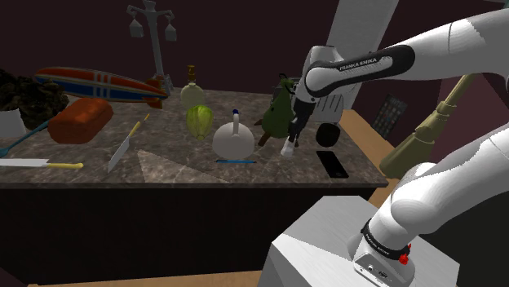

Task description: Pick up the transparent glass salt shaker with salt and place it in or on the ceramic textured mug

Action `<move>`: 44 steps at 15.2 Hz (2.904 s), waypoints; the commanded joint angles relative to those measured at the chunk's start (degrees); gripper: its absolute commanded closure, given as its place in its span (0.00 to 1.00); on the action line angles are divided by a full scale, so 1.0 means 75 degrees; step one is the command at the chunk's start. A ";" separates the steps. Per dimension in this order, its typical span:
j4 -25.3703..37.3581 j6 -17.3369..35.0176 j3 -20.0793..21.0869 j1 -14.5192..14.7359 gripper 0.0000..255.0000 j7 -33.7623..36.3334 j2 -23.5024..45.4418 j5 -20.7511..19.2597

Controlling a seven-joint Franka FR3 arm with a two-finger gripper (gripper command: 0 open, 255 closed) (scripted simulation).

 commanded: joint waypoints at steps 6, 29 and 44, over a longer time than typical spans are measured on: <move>0.0522 -0.0777 0.0021 -0.0007 1.00 0.0085 -0.0256 -0.0040; 0.2311 -0.2733 -0.1014 -0.0578 1.00 -0.1238 -0.0352 -0.0504; 0.4602 -0.3487 -0.2941 -0.1446 1.00 -0.4091 0.1331 -0.0576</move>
